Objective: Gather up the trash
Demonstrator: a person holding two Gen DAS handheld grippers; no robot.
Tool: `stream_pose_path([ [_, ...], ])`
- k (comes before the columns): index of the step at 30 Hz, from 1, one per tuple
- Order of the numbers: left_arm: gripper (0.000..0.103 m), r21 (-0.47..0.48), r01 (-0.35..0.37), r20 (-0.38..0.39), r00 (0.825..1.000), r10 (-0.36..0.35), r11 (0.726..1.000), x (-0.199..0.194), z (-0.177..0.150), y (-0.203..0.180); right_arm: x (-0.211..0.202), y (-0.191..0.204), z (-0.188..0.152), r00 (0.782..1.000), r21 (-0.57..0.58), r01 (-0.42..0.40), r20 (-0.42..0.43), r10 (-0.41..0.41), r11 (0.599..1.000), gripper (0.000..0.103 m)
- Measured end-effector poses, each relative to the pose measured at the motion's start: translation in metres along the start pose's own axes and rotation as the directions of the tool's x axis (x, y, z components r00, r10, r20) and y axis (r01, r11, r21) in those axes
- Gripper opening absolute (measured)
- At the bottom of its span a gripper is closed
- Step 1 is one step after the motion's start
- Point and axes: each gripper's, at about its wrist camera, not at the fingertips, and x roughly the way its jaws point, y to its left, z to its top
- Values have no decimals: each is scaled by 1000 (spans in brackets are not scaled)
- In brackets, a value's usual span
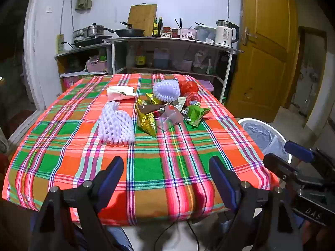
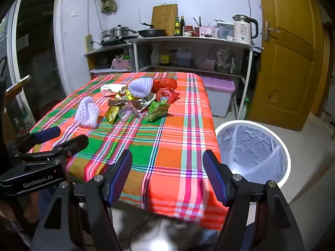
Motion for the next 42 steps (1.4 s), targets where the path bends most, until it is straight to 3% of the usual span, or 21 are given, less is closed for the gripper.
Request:
stream_pose_path([
  [42, 85, -12, 9, -4, 1000, -9, 1000, 2, 1, -6, -3, -3, -1, 1000, 11, -1, 4, 1, 1000, 70],
])
